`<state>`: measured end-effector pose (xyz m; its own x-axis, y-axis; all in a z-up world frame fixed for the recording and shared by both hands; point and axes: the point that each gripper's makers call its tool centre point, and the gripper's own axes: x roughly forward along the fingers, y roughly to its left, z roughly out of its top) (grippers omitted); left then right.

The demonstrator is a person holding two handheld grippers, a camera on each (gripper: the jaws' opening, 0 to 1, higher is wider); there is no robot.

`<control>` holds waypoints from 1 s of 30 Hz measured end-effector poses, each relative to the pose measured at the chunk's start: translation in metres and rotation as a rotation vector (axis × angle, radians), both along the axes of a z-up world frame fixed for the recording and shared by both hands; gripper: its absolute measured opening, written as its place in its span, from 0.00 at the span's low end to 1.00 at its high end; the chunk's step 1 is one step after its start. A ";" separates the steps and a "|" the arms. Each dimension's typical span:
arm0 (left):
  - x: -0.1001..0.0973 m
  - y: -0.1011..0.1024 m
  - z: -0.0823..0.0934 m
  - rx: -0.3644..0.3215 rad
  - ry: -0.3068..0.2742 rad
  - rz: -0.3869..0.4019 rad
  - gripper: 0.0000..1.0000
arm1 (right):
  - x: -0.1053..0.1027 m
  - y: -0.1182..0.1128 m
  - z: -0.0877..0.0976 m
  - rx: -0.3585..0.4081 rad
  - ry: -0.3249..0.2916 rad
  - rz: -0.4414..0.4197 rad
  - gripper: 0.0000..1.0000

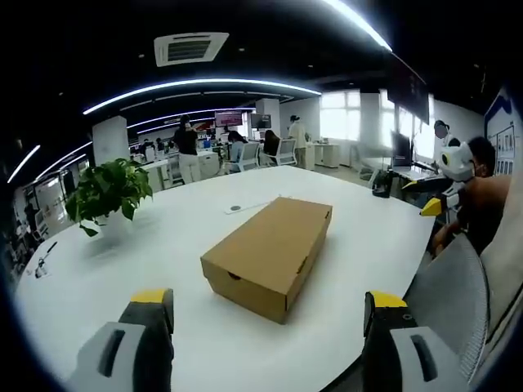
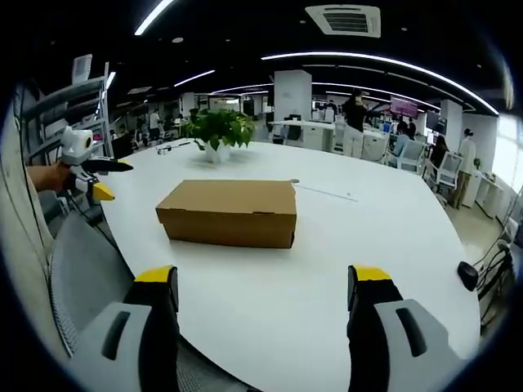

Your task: Operate the shoe box by opening the lid, removing the specified soft item, and placing it in the target area until the item is outside and the box remains undamaged.

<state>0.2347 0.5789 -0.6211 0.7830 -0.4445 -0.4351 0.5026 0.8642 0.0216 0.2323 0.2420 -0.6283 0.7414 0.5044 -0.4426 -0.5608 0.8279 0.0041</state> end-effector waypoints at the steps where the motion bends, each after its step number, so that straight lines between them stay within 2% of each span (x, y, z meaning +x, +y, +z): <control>1: 0.000 0.000 0.000 0.000 0.000 0.000 0.99 | 0.000 0.000 0.000 -0.001 0.000 0.000 0.81; 30: -0.002 -0.002 -0.006 -0.021 0.013 -0.008 1.00 | 0.001 -0.003 -0.001 -0.006 0.003 0.006 0.83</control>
